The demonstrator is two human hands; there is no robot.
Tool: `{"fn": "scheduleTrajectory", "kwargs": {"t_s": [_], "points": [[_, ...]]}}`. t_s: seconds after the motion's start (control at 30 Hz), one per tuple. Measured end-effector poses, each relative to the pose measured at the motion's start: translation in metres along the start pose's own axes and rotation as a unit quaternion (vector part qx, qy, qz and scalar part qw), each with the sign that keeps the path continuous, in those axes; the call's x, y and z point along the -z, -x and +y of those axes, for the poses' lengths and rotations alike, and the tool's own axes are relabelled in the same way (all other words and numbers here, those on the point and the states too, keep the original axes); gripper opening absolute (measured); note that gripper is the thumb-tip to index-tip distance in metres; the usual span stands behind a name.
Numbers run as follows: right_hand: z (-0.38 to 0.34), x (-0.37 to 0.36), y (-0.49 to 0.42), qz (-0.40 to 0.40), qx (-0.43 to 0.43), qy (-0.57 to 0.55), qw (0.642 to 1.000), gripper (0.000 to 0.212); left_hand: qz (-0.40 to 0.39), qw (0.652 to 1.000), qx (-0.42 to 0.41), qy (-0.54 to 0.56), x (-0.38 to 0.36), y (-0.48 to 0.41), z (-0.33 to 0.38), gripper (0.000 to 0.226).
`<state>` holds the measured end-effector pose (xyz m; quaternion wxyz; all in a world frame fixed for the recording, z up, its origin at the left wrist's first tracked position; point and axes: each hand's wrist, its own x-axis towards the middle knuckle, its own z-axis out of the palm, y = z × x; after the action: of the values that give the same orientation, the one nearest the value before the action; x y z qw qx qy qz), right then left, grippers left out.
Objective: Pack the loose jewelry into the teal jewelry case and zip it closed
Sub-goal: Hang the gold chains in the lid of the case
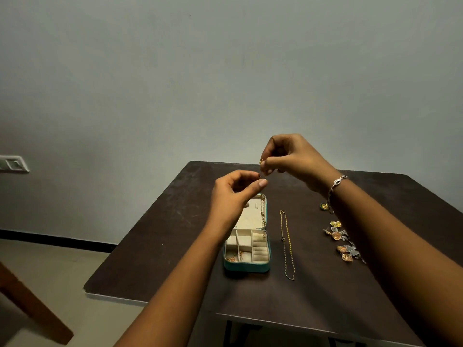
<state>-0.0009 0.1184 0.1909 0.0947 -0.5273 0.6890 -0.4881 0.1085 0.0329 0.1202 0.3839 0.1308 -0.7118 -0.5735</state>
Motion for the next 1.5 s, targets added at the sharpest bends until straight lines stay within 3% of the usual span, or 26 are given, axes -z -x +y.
{"fn": "scheduleTrajectory", "kwargs": {"t_s": [0.27,0.47,0.67,1.0,1.17,1.5], "points": [[0.004,0.01,0.009,0.009,-0.01,0.011,1.0,0.017,-0.023,0.995,0.049,0.085,-0.004,-0.003,0.003,0.007],[0.012,0.019,0.013,0.026,-0.046,-0.083,0.995,0.02,-0.07,0.981,0.117,0.138,-0.001,0.001,-0.004,0.005],[0.018,0.024,0.019,0.028,-0.085,-0.172,0.981,0.024,-0.045,0.976,0.164,0.139,0.003,0.01,-0.025,0.006],[0.031,0.024,0.03,0.038,-0.117,-0.132,0.984,0.02,0.001,0.945,0.182,0.273,-0.002,0.012,-0.023,0.015],[0.04,0.027,0.036,0.032,-0.121,-0.091,0.988,0.016,-0.017,0.949,0.187,0.254,-0.001,0.013,-0.023,0.015],[0.054,0.038,0.04,0.062,-0.14,-0.026,0.988,0.026,-0.042,0.97,0.21,0.116,0.014,0.008,-0.033,0.007]]}}
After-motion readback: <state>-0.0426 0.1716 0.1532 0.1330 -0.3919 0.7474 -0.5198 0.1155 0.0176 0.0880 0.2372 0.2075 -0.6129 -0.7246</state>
